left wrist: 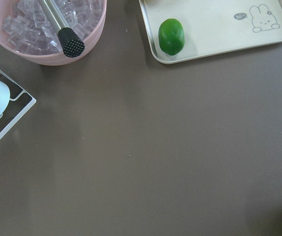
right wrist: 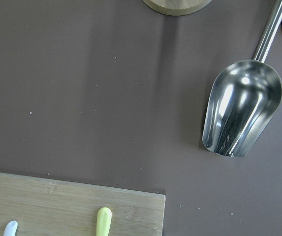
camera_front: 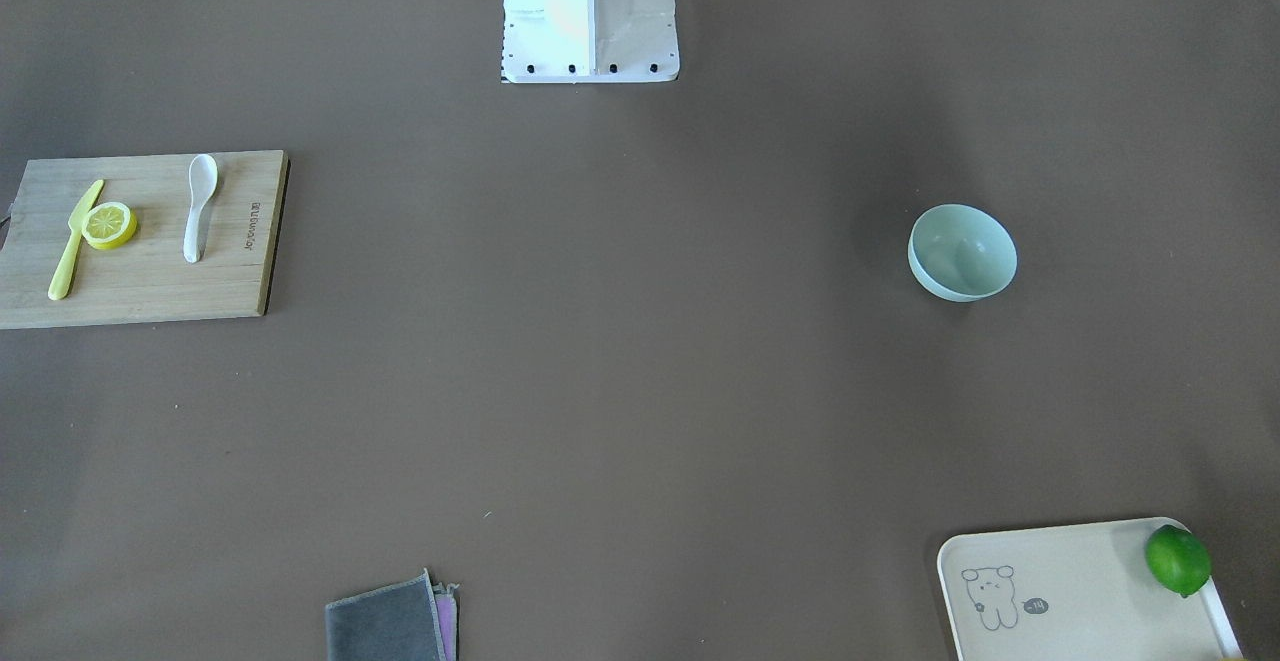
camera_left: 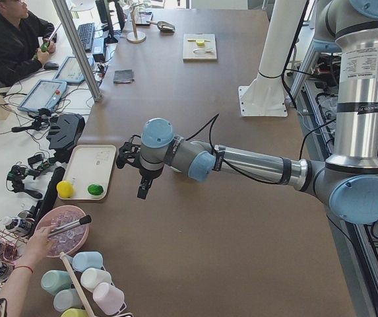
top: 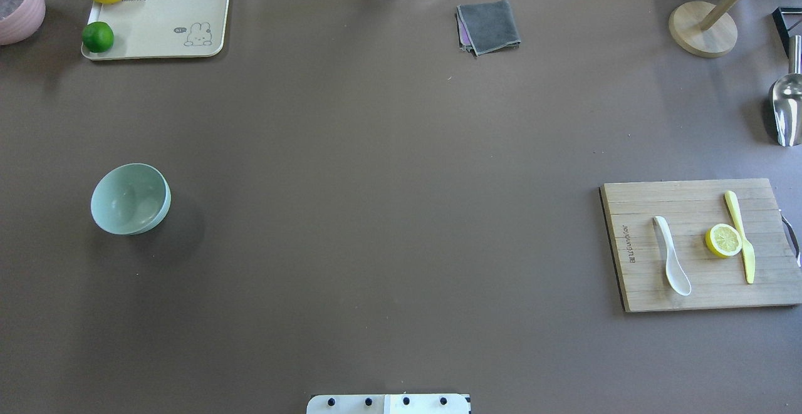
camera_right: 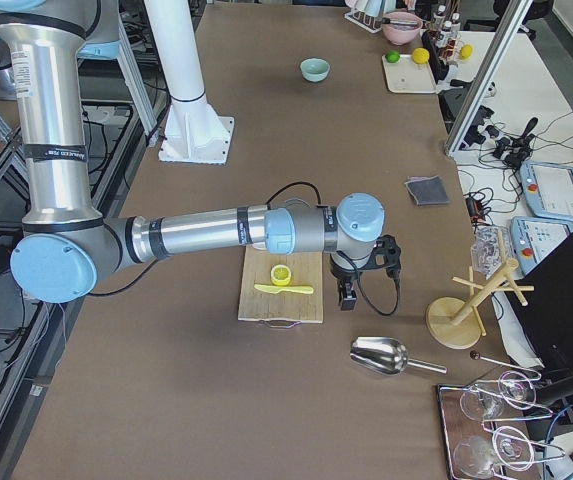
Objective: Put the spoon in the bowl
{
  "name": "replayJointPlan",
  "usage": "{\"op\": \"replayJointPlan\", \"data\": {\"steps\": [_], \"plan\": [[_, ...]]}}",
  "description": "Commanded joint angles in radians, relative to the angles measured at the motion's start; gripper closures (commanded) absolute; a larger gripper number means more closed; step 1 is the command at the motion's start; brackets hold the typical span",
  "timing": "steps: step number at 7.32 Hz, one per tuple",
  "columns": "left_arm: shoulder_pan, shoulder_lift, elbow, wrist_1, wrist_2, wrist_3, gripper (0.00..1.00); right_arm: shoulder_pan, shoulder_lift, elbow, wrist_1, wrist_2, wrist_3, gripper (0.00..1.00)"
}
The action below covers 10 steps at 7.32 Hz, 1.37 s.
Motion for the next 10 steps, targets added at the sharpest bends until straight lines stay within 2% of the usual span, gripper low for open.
{"op": "replayJointPlan", "data": {"steps": [1, 2, 4, 5, 6, 10], "plan": [[0.075, -0.067, 0.035, -0.004, 0.002, -0.096, 0.02, -0.011, 0.01, -0.005, -0.001, -0.002, 0.003, 0.0], [0.112, -0.072, 0.065, -0.095, 0.002, -0.22, 0.02, -0.011, 0.009, -0.001, 0.0, 0.001, 0.004, 0.0], [0.231, -0.076, 0.214, -0.454, 0.012, -0.479, 0.02, -0.014, 0.013, 0.004, 0.0, 0.004, 0.014, 0.0], [0.299, -0.082, 0.231, -0.535, 0.049, -0.555, 0.02, -0.023, 0.022, 0.008, 0.002, 0.01, 0.091, 0.0], [0.347, -0.084, 0.228, -0.543, 0.08, -0.608, 0.02, -0.049, 0.033, 0.025, 0.002, 0.012, 0.151, 0.0], [0.439, -0.096, 0.228, -0.553, 0.082, -0.665, 0.02, -0.121, 0.036, 0.067, 0.002, 0.017, 0.234, 0.0]]}}
